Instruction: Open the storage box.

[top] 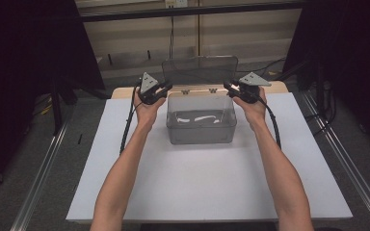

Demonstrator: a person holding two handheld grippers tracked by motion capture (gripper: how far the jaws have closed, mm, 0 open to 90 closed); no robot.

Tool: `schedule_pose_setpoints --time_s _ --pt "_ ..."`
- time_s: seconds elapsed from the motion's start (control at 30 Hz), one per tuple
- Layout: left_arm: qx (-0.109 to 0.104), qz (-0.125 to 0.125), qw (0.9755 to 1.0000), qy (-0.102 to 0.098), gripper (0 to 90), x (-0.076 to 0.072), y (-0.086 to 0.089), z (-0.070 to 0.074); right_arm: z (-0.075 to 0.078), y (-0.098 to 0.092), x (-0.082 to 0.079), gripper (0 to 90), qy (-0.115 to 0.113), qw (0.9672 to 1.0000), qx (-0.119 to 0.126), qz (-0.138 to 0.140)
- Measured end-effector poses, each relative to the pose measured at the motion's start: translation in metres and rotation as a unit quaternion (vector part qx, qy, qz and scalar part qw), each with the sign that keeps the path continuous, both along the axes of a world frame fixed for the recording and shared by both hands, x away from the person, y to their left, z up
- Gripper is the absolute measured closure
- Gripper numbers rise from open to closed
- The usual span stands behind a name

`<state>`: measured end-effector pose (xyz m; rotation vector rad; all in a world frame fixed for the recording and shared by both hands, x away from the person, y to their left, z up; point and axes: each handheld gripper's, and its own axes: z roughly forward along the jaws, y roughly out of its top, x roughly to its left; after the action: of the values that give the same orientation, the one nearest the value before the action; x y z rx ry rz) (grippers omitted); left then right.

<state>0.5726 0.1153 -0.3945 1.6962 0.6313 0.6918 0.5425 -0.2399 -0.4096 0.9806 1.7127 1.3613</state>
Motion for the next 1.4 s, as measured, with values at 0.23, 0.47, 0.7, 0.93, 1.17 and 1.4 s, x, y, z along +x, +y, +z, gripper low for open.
schedule_pose_setpoints --time_s 0.23,0.47,0.7,0.93,1.17,1.4 --pt "-0.008 0.001 1.0000 0.000 76.4 0.003 0.000 -0.001 -0.001 0.000 0.001 67.9 0.008 1.0000 0.005 0.003" --pt "0.001 -0.003 1.0000 -0.001 76.6 0.004 0.002 -0.002 0.001 0.001 0.003 67.8 0.013 0.9999 0.003 0.001" --pt "0.010 -0.001 0.9998 0.018 73.3 0.007 0.002 -0.011 0.001 0.001 0.004 68.4 0.012 0.9999 0.010 0.000" --pt "0.010 0.004 0.9998 0.014 77.0 0.008 0.002 -0.012 0.001 0.001 0.004 68.2 0.014 0.9999 0.008 0.000" --pt "0.006 0.010 0.9998 0.014 77.9 0.010 0.000 -0.013 0.000 0.001 0.006 67.8 0.011 0.9998 0.016 0.000" --pt "0.014 0.013 0.9996 0.021 75.0 0.012 -0.003 -0.015 0.000 0.001 0.008 66.6 0.014 0.9997 0.022 -0.002"
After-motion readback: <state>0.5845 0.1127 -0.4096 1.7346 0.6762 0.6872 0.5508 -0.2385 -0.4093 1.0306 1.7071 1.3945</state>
